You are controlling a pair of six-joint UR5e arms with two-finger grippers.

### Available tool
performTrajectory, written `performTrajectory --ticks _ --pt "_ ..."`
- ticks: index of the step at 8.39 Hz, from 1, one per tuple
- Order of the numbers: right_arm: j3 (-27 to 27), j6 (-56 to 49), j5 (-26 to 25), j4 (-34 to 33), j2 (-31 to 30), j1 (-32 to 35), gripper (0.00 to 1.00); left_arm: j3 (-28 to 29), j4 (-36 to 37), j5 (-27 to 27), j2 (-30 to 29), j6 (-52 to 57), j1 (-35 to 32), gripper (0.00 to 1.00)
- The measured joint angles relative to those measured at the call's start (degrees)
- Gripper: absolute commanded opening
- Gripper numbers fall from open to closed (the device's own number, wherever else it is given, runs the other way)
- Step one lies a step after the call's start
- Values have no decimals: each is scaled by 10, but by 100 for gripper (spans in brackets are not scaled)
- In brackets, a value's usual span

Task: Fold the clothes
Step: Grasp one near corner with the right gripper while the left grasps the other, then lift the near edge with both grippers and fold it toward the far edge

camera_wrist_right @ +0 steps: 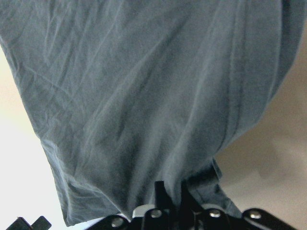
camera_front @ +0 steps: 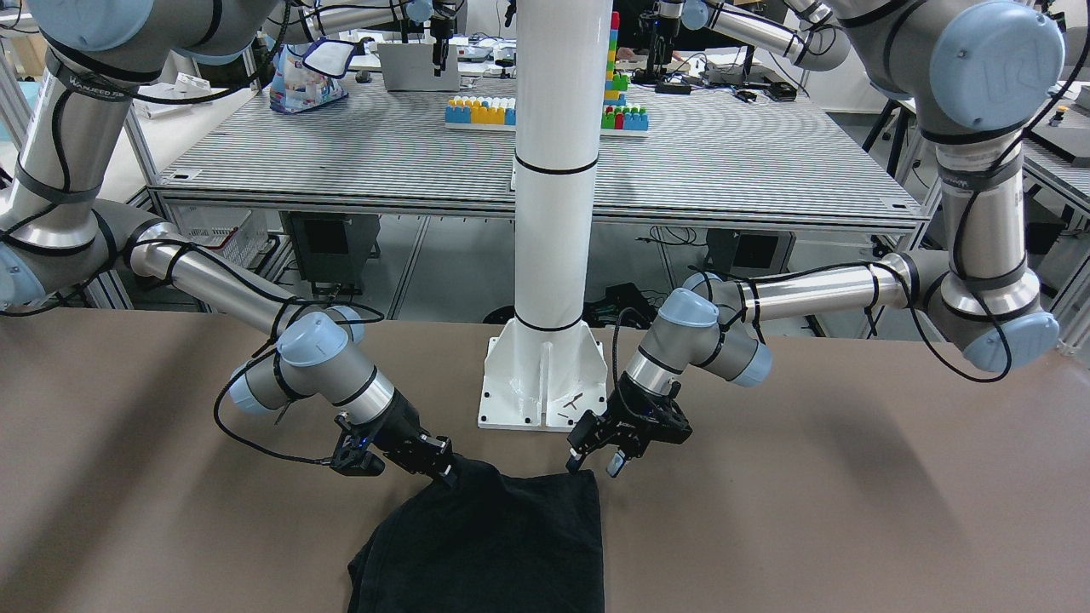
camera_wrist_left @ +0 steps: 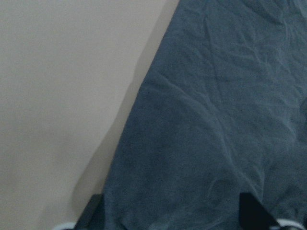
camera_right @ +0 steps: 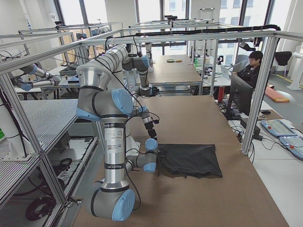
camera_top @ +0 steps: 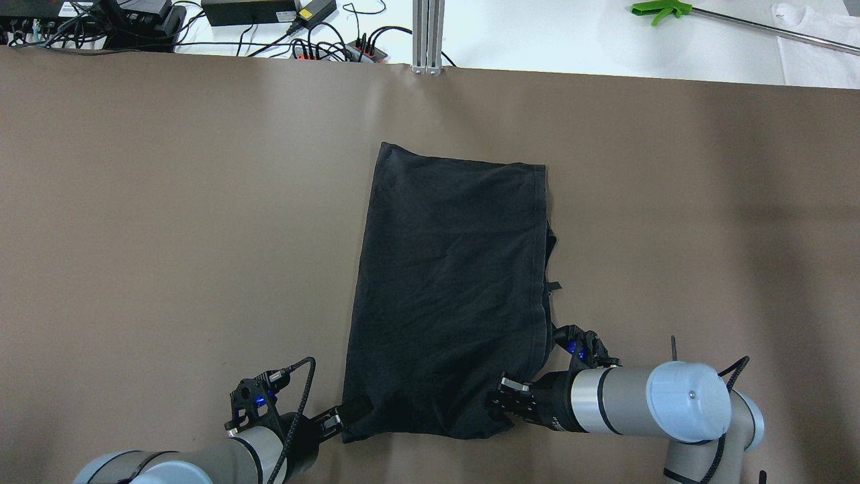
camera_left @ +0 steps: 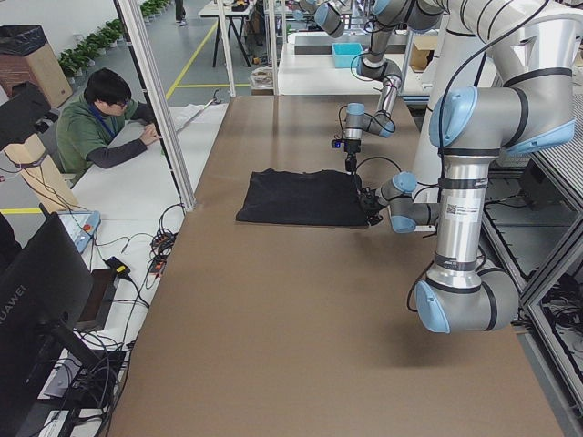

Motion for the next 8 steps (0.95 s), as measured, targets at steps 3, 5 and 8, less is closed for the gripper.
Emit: performTrajectory --ticks 3,5,8 --pt "0 -8 0 0 0 0 0 28 -3 9 -6 -3 11 95" --pt "0 -8 -1 0 -1 0 0 43 -3 10 -14 -3 13 46" --pt "1 -8 -2 0 -1 0 0 52 -2 18 -31 -3 14 0"
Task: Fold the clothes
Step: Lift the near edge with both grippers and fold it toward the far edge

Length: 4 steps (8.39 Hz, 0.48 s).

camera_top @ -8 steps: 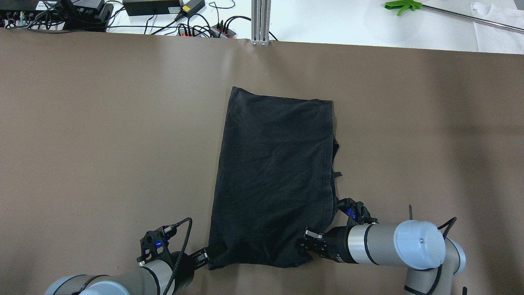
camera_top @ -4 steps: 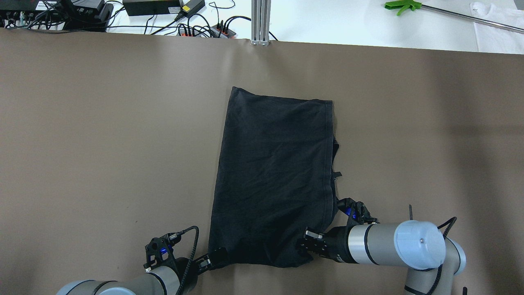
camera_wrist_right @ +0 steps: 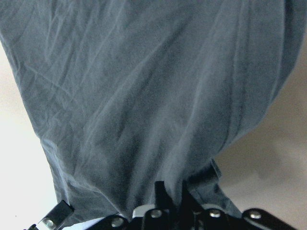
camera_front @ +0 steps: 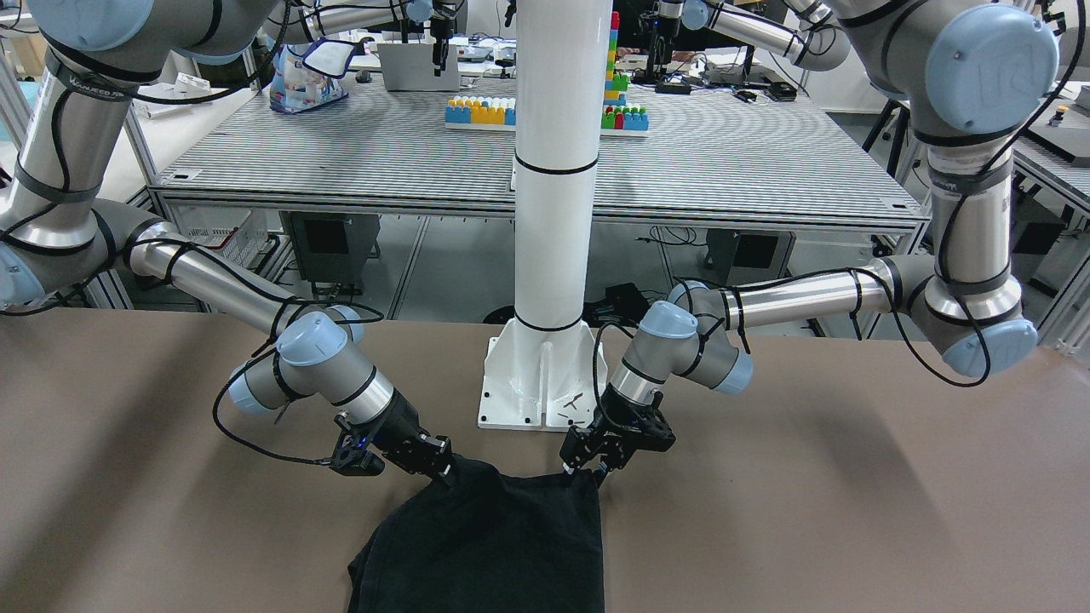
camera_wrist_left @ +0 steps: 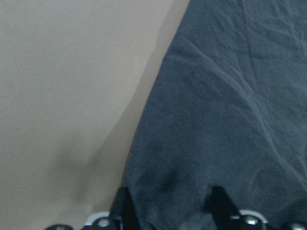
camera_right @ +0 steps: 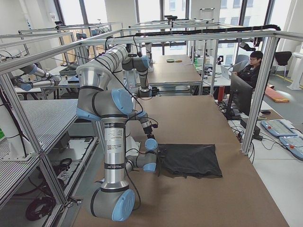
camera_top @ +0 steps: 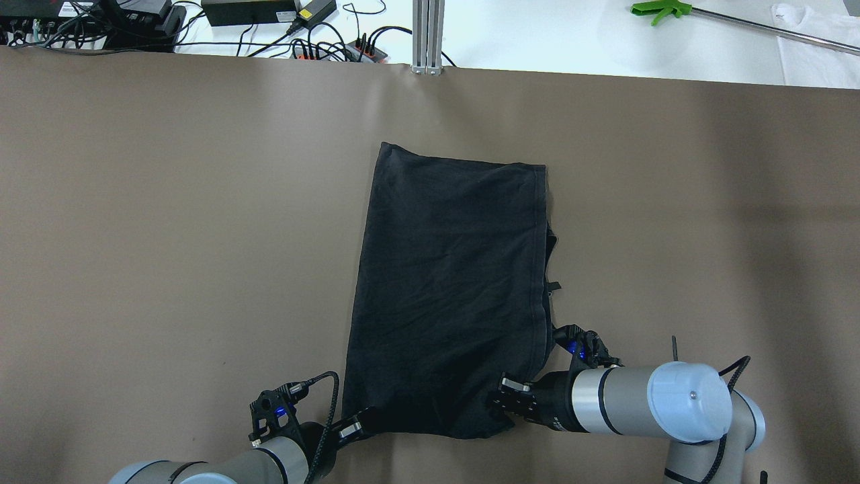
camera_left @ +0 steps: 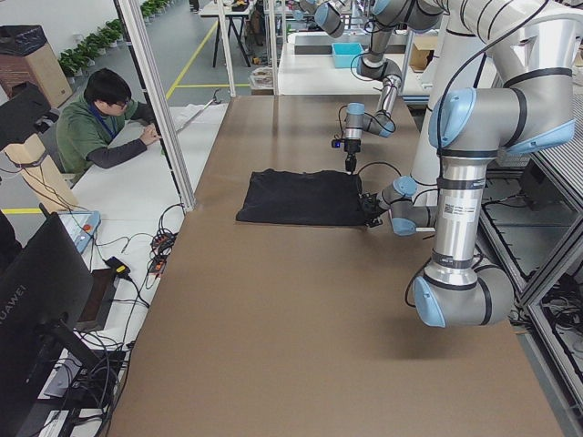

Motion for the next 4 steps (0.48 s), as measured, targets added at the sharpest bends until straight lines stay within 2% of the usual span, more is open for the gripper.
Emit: performTrajectory --ticks 4 --pt "4 -1 1 0 -3 1 0 -26 1 -13 6 5 -3 0"
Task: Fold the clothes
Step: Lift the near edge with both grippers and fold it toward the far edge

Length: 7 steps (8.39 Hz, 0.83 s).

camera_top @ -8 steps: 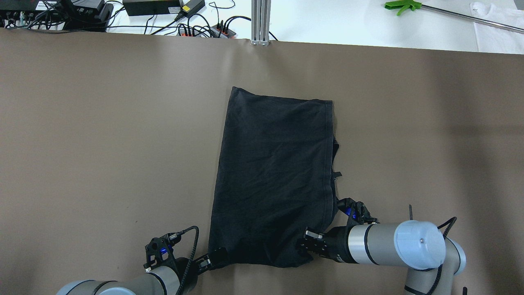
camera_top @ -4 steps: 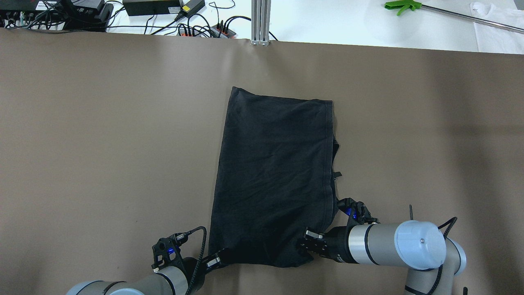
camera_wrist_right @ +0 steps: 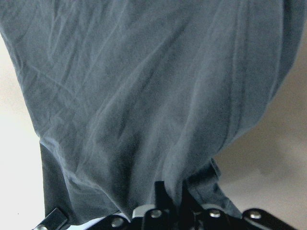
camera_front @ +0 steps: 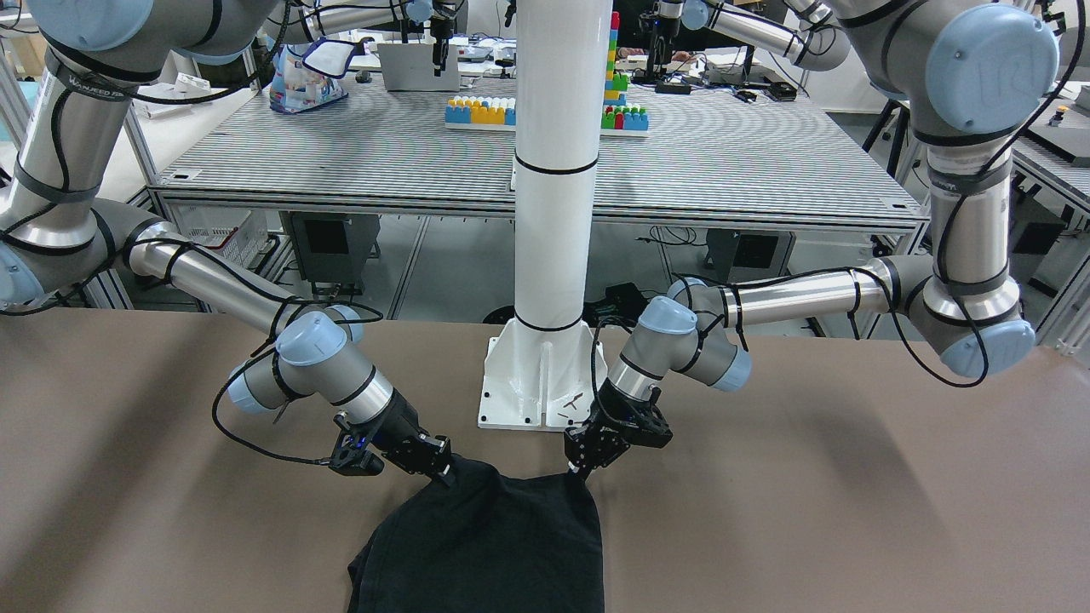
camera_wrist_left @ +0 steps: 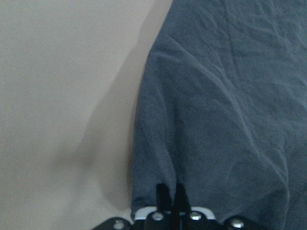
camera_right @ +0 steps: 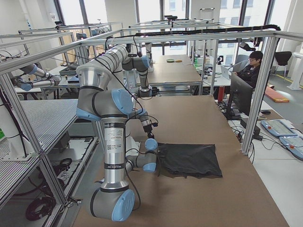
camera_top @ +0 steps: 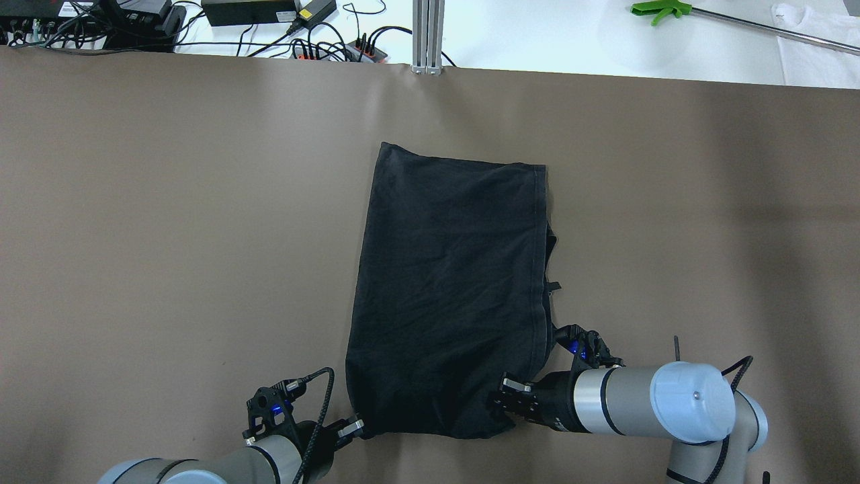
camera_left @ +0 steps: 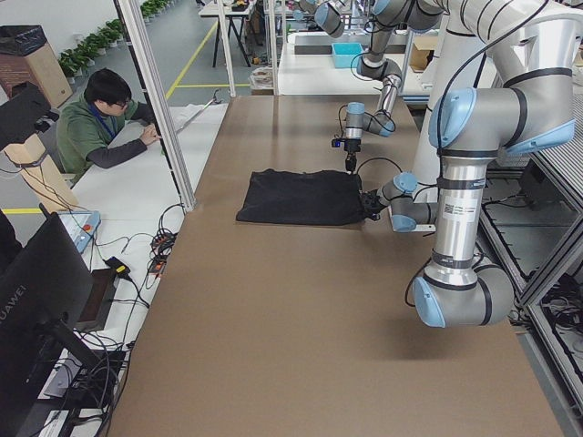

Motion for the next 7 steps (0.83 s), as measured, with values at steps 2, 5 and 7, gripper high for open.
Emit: performTrajectory --ticks 2,5,7 --pt "20 0 2 1 -5 -3 0 -62 1 -18 46 20 -4 0" --pt "54 7 5 2 -20 -39 0 -159 2 -28 86 44 6 0" --pt "82 17 7 3 -32 -65 0 -189 2 -29 89 50 17 0"
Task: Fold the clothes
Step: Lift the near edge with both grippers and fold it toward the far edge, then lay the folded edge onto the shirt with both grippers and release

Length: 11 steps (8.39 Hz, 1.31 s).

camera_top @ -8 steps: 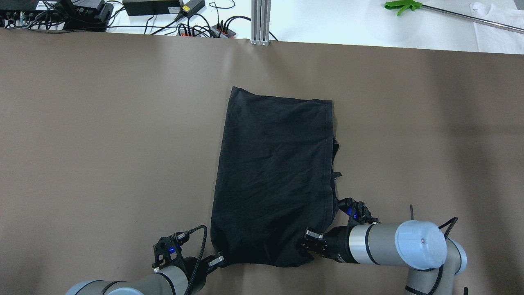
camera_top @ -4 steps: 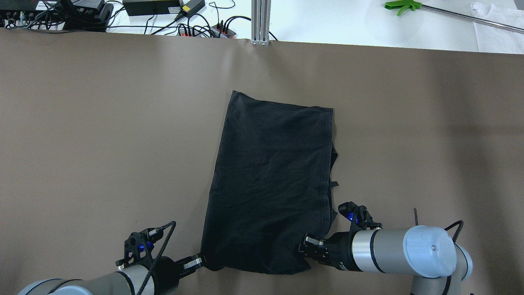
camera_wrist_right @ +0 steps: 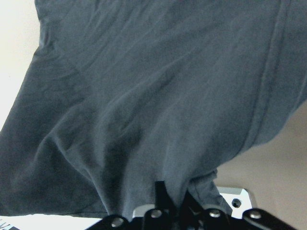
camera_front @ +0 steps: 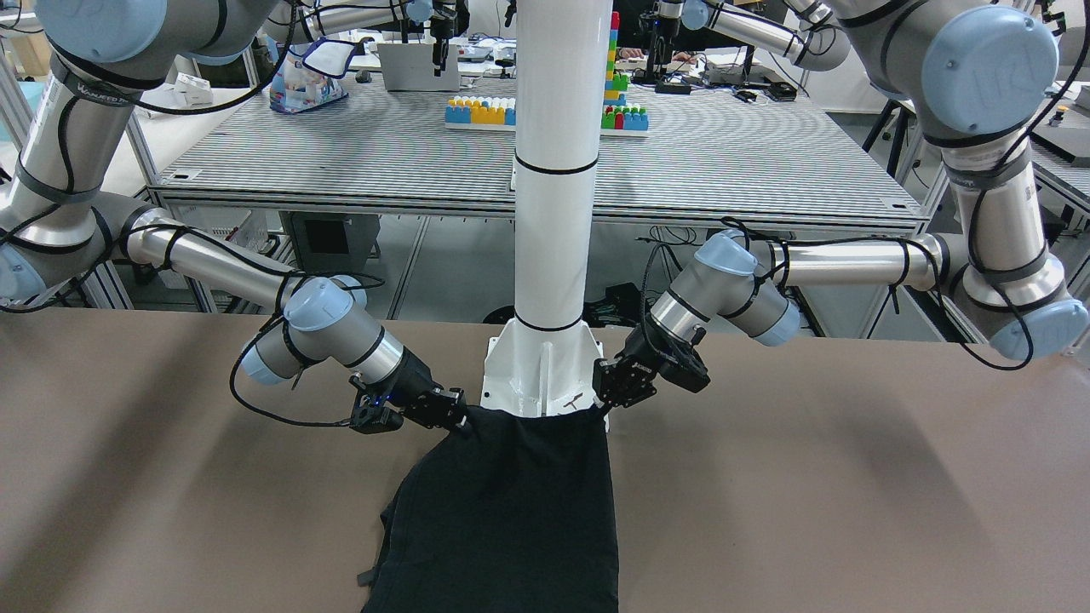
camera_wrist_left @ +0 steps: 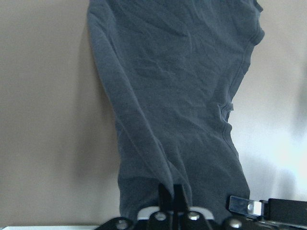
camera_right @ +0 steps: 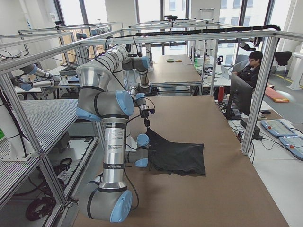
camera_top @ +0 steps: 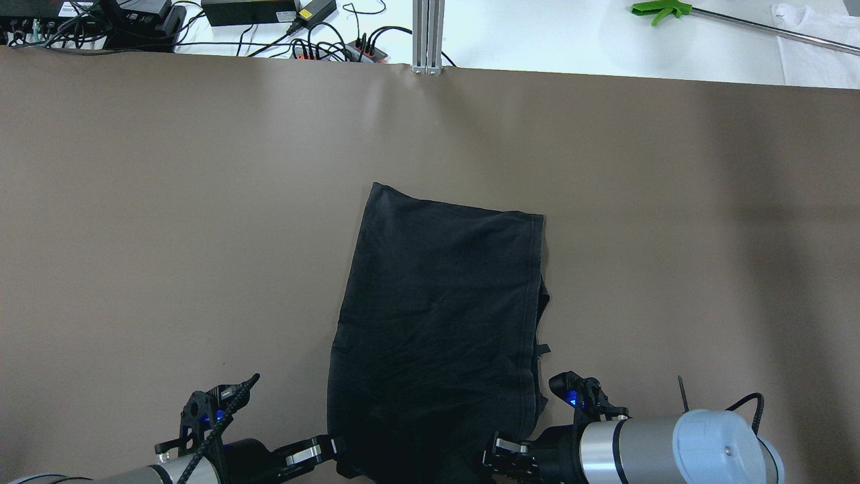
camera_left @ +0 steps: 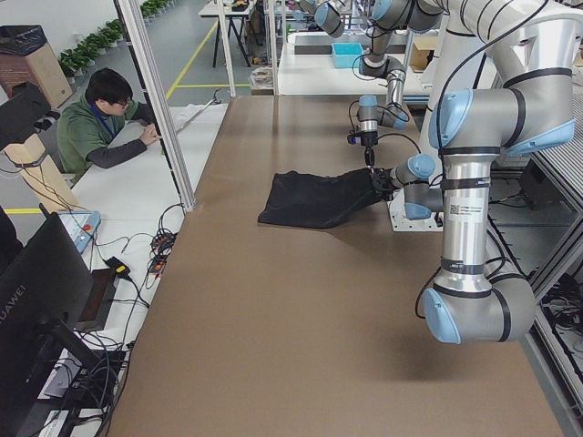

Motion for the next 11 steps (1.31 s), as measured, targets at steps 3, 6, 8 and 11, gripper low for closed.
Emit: performTrajectory --ticks 3,6,8,11 --pt "32 15 -1 -3 1 12 0 -6 0 -26 -3 25 -30 0" --pt "22 7 3 -9 10 79 0 11 5 -101 -28 43 -133 0" --pt "-4 4 -3 -8 24 114 0 73 7 -157 -66 59 -221 0" --pt "-32 -30 -55 -9 49 136 0 165 7 -210 -136 70 -303 0"
